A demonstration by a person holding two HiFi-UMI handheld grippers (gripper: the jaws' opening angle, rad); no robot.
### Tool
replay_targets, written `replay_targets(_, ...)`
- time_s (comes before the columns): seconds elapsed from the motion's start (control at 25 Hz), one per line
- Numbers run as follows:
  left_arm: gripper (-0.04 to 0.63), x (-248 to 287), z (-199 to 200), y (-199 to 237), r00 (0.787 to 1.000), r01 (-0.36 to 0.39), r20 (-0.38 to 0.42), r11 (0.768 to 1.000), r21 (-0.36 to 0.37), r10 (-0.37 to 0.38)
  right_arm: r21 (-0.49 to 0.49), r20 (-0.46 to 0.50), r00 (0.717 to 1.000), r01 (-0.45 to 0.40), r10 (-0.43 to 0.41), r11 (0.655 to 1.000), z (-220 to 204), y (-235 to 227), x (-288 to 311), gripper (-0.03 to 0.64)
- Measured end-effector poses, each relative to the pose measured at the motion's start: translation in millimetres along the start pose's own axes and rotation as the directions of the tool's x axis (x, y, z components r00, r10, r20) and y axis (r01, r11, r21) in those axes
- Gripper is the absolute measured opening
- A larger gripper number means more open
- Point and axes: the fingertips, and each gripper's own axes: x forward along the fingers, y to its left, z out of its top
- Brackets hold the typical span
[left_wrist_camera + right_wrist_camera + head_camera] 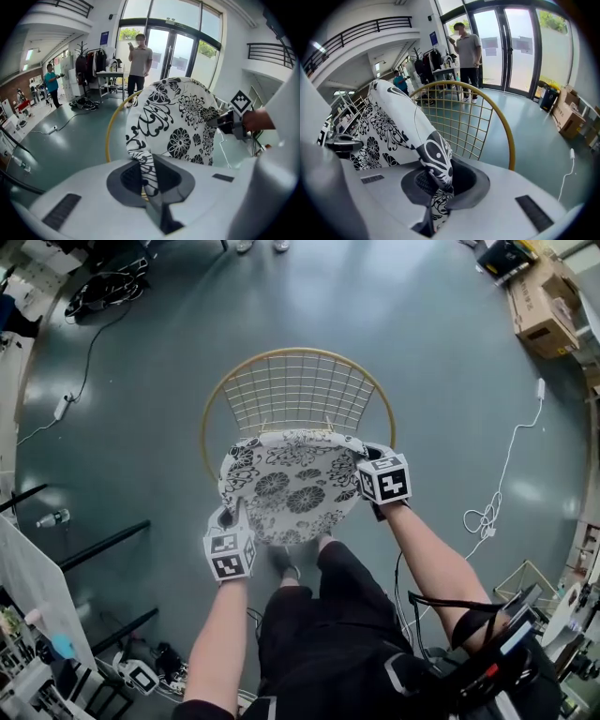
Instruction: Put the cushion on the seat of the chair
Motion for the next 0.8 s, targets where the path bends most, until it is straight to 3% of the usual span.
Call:
replay_targets(0.68,0.021,64,-38,11,0.993,-0.036,-0.112,0.996,-0.082,0.026,-0.075,-0.107,0.994,0.014,-0.022,0.997,-26,-18,79,0.029)
replay_targets(0.8,0.021,96,-45,16,0.991,-0.032,-0.133,0.999,-0.043,0.026,-0.080,-0.142,0.989,0.030,-0.041,0.996,-32,-28,110,0.029)
